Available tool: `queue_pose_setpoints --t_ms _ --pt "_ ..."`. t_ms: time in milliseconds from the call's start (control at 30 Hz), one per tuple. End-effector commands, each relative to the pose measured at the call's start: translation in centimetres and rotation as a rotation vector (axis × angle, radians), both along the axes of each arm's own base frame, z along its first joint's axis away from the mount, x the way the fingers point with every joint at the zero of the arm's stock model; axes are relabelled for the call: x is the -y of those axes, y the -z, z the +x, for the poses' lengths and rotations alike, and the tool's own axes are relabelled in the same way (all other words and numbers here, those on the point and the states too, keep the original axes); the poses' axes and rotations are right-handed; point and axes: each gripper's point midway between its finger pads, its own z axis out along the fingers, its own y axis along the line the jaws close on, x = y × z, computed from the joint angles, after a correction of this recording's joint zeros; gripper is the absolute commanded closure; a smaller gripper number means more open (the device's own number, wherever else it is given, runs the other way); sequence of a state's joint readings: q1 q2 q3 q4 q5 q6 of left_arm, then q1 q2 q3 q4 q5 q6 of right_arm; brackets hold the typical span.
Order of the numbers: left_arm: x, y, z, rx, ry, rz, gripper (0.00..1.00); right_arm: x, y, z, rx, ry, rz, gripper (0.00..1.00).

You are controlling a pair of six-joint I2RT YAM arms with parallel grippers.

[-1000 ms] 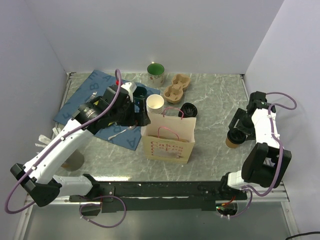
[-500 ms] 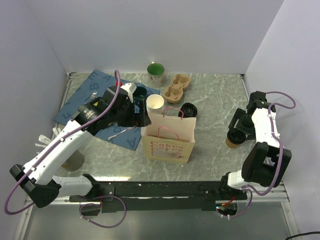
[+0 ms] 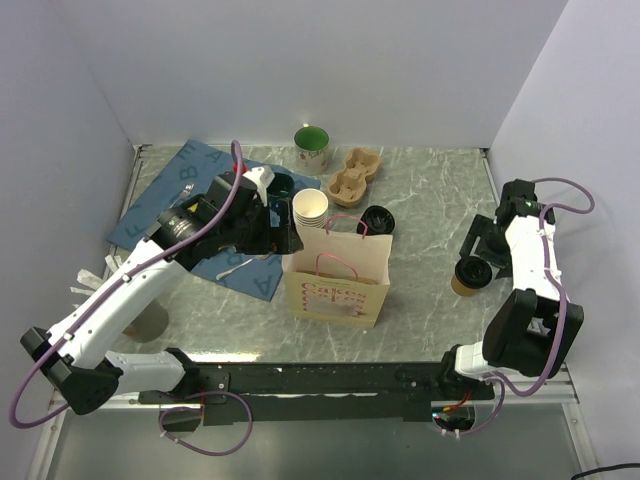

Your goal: Pack the takeout coffee

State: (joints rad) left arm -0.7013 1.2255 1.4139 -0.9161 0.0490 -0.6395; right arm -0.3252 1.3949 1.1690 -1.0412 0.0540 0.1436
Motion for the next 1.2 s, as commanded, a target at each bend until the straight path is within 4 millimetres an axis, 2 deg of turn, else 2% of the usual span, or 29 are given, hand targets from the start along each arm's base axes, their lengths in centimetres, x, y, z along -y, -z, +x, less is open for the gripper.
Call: queue_pose_setpoints --t_ms 0,167,600,967,1167 --pt "0.5 -1.4 0.4 0.040 0.020 -0.036 0.03 0.0 -2.5 1.3 0.085 -0.025 -0.014 0.12" --pt "0.5 -0.7 0.3 0.024 0.023 -0.024 0.03 -0.1 -2.4 1.4 0.070 -0.040 -0.033 0.13" --pt "0.5 -0.5 0.4 0.016 0.021 -0.012 0.03 0.1 0.0 1.1 -0.025 -0.045 -0.074 0.12" --pt "0.3 -0.8 0.5 0.026 0.015 -0.010 0.03 -0.1 1.3 0.8 -0.051 -0.052 -0.065 0.18" --pt "0.3 -0.6 0.5 0.019 0.015 -0.002 0.03 -0.1 1.5 0.8 -0.053 -0.053 -0.067 0.26"
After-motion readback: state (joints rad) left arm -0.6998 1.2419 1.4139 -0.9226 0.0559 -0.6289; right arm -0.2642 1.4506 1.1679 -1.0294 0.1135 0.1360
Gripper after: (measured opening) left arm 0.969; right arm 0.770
